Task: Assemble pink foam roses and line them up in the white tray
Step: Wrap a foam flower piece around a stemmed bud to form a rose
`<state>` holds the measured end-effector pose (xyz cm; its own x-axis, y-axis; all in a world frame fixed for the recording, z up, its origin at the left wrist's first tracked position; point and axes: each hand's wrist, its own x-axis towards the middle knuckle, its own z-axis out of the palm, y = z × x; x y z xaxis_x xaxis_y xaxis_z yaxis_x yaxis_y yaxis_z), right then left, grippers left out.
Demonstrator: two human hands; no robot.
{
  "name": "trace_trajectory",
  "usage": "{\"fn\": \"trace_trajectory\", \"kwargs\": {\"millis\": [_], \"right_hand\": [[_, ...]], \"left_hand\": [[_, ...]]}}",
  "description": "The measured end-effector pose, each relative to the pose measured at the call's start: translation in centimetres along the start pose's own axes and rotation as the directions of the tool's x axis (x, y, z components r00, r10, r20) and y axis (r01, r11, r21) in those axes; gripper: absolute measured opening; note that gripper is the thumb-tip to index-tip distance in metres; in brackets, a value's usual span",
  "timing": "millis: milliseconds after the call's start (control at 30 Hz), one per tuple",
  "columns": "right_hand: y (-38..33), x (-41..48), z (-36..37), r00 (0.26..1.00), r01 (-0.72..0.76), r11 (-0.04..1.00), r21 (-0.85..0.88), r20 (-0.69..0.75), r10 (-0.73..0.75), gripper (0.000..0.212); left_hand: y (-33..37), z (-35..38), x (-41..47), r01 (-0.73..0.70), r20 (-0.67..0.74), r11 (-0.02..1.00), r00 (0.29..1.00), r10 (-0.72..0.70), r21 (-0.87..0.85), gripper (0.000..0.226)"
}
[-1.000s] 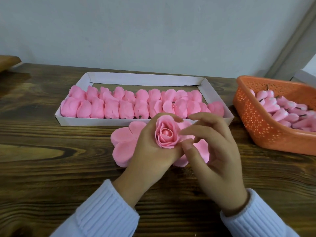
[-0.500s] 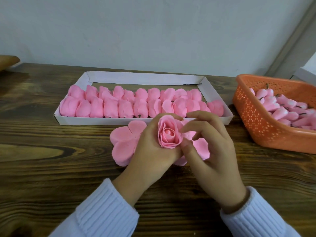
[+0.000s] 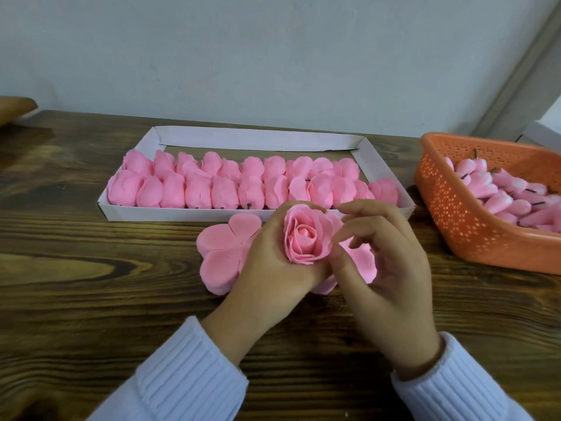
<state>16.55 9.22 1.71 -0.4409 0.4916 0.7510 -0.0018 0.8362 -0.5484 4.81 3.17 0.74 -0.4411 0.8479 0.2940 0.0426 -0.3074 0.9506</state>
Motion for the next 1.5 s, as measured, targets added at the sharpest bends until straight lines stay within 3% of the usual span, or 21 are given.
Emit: {"fn": "trace_trajectory", "kwargs": {"millis": [367,500,900,1100,1200,1333,1500], "right_hand": [[-0.05,0.11,0.17,0.997,-0.016,1.0,0.025,0.079,0.014,0.021],[0.13,0.05,0.27,0.988,-0.103,0.995,0.009,0.12,0.101,0.018],[0.09,-0.01,0.18,0.986,-0.14,0.99,0.007,0.092,0.139,0.017],[-0.07,0.11,-0.07,0.997,-0.072,0.994,0.079,0.04,0.069,0.016],[-0.04,0.0,-0.11,0.994,-0.089,0.992,0.089,0.068,0.083,0.016],[0.01,-0.09,-0.01,0.997,-0.055,0.995,0.088,0.053,0.05,0.015],[0.06,-0.2,0.11,0.994,-0.095,0.961,0.26,-0.032,0.107,0.028]], "left_hand": [[-0.1,0.02,0.13,0.019,0.025,1.0,1.0,-0.018,-0.019,0.038],[-0.23,0.21,0.2,0.021,0.01,1.0,1.0,-0.021,-0.012,0.037],[0.01,-0.09,0.03,-0.056,-0.092,0.994,0.994,0.064,0.093,0.049],[-0.1,-0.05,0.03,-0.088,-0.093,0.993,0.991,0.096,0.081,0.05],[-0.09,-0.13,-0.06,-0.064,-0.072,0.993,0.995,0.071,0.095,0.046],[0.24,-0.02,-0.22,-0.047,0.023,0.999,0.999,0.048,-0.007,0.038],[0.18,-0.14,-0.3,-0.051,0.002,0.999,0.999,0.051,-0.003,0.025]]}}
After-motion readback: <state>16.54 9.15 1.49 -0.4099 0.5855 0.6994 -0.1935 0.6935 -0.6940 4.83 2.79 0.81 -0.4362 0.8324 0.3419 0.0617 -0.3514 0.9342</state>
